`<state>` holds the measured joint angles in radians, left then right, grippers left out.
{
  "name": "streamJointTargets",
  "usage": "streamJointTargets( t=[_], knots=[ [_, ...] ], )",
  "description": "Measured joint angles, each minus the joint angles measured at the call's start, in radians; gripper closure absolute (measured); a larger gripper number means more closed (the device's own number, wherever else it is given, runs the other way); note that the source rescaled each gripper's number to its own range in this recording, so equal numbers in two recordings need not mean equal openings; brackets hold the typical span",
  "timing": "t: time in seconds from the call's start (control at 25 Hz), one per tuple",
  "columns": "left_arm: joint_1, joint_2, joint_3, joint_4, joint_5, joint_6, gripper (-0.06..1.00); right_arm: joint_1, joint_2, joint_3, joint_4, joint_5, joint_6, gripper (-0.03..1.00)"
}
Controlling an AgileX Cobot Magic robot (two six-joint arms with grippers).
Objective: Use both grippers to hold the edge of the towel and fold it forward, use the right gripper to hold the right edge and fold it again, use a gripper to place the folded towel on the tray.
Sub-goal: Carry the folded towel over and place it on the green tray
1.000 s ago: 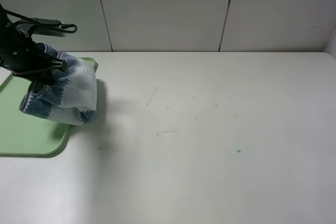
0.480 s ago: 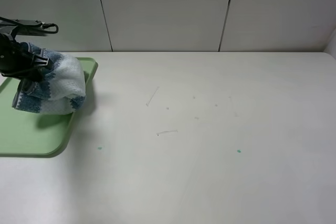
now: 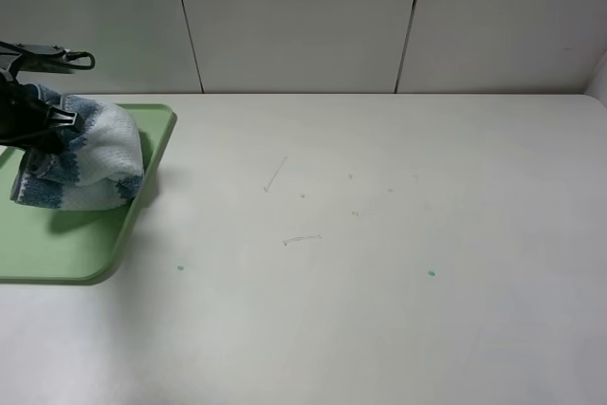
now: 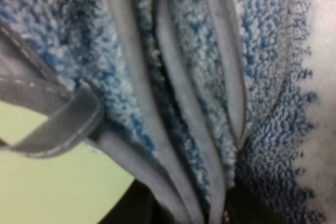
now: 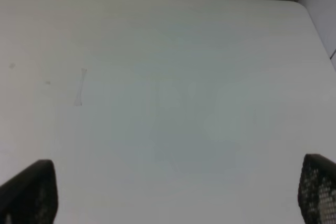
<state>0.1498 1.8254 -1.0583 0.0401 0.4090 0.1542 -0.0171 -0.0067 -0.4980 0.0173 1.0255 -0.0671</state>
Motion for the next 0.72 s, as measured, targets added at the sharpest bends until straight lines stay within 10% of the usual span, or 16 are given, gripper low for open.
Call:
streamJointTargets(
  t=[0.08, 0.28, 0.72],
  knots=[
    [0.008, 0.0, 0.0, 0.004, 0.0, 0.0, 0.68, 0.0, 0.0, 0.0, 0.0, 0.0, 0.0, -0.03],
    [0.033, 0.001, 0.0, -0.006, 0.004, 0.0, 0.06, 0.0, 0.0, 0.0, 0.0, 0.0, 0.0, -0.03],
    [0.038, -0.034, 0.0, -0.005, 0.068, 0.0, -0.05, 0.0, 0.0, 0.0, 0.0, 0.0, 0.0, -0.03]
  ],
)
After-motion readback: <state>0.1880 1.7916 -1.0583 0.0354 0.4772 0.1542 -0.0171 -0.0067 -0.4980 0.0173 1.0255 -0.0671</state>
